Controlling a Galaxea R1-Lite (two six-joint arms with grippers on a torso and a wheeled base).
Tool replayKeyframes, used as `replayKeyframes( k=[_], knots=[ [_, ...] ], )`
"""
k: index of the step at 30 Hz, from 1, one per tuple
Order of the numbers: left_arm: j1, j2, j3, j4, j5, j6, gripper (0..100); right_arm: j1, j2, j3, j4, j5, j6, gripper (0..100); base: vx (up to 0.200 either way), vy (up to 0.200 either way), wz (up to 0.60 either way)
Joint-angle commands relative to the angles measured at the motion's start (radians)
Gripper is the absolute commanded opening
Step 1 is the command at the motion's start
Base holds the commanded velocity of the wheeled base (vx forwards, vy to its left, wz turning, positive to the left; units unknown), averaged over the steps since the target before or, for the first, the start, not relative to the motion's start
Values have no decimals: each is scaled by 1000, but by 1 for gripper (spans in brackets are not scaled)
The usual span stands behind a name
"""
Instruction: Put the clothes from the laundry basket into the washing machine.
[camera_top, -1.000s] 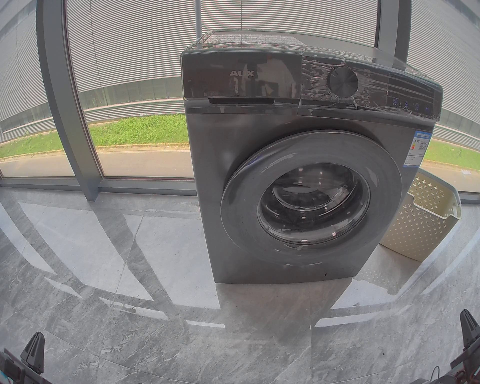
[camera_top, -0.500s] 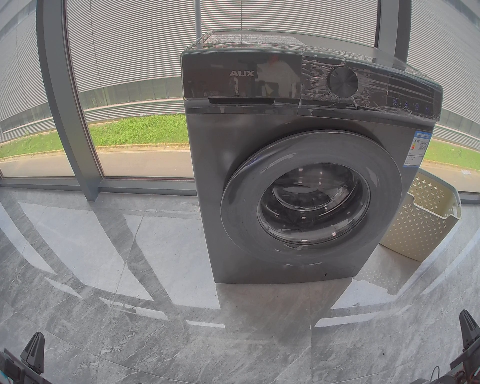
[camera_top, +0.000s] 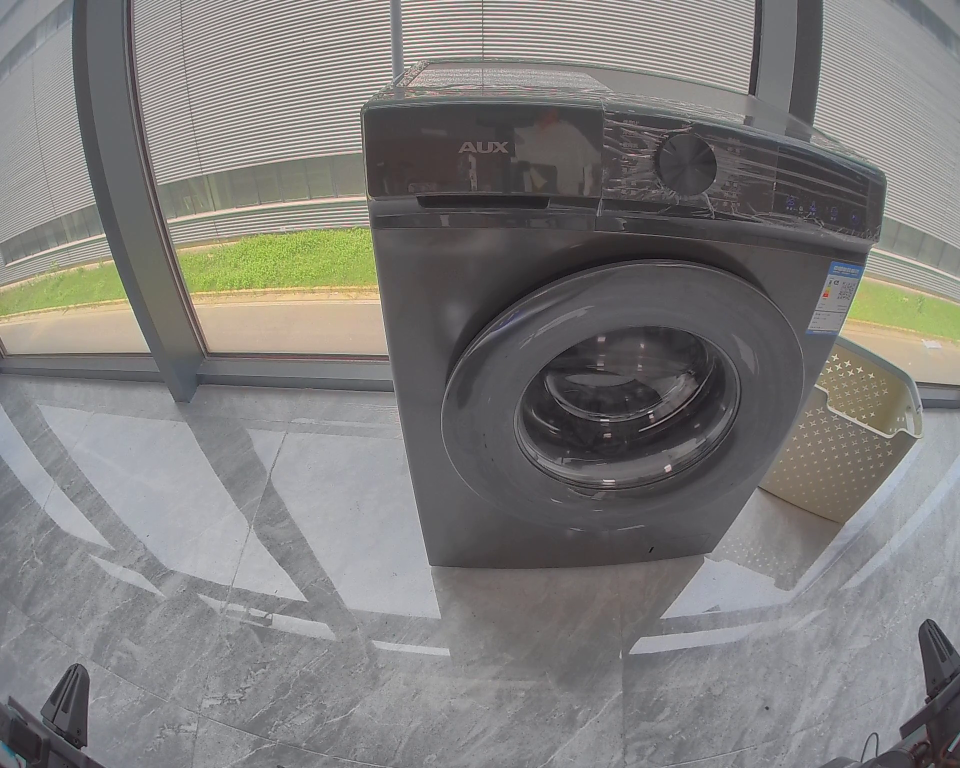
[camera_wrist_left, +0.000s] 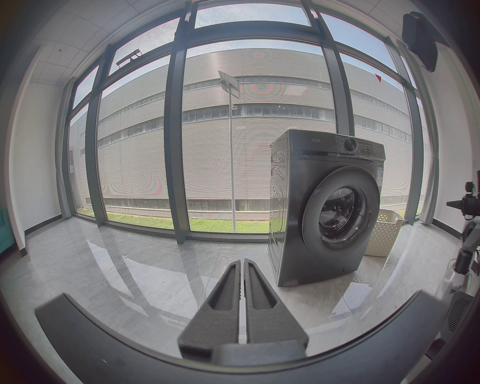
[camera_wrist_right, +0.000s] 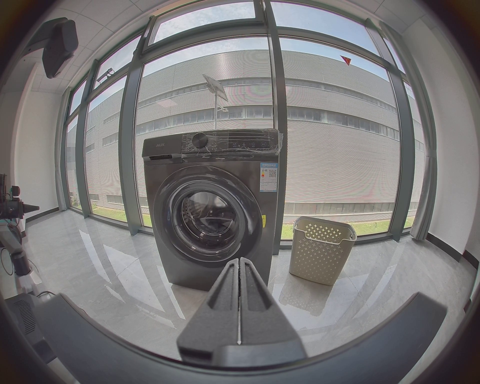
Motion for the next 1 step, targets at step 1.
replayKeyframes(
  k=[1],
  knots=[
    [2,-14,18,0,0,0,0,0,-10,18,0,0,0,0,0,0,0]
  ],
)
